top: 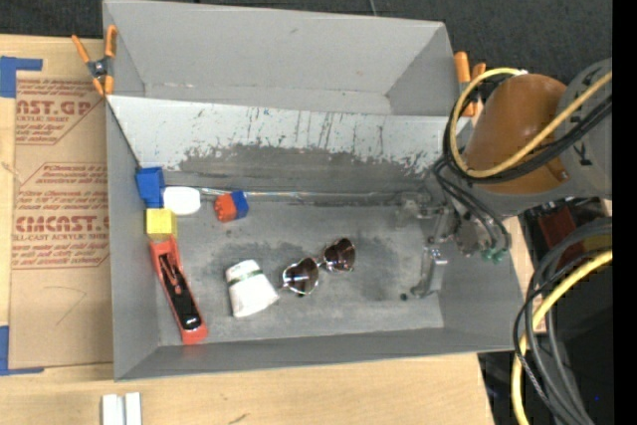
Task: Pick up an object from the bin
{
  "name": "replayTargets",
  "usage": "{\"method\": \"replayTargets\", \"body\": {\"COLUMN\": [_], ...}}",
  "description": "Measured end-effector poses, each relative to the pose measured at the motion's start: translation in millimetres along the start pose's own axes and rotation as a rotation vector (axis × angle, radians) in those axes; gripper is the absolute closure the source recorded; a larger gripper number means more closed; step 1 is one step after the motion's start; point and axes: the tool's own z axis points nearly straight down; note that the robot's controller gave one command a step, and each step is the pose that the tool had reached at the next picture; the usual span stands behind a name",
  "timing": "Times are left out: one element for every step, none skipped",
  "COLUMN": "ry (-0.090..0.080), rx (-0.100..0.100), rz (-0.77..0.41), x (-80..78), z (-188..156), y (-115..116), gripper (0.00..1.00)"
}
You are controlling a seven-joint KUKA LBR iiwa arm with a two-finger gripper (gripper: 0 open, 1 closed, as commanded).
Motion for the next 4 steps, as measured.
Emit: {"method": "replayTargets", "body": {"ry": [-0.007, -0.010, 0.004, -0.011], "rx": [0.001, 0.001, -0.001, 0.002], "rz": [-0.001, 0.042, -0.010, -0.154], "x": [-1.6, -19.9, -41.2, -29.6], "z": [-5, 39, 57, 62], "y": [0, 42, 76, 110], "gripper": [0.00, 0.00, 0.00, 1.00]}}
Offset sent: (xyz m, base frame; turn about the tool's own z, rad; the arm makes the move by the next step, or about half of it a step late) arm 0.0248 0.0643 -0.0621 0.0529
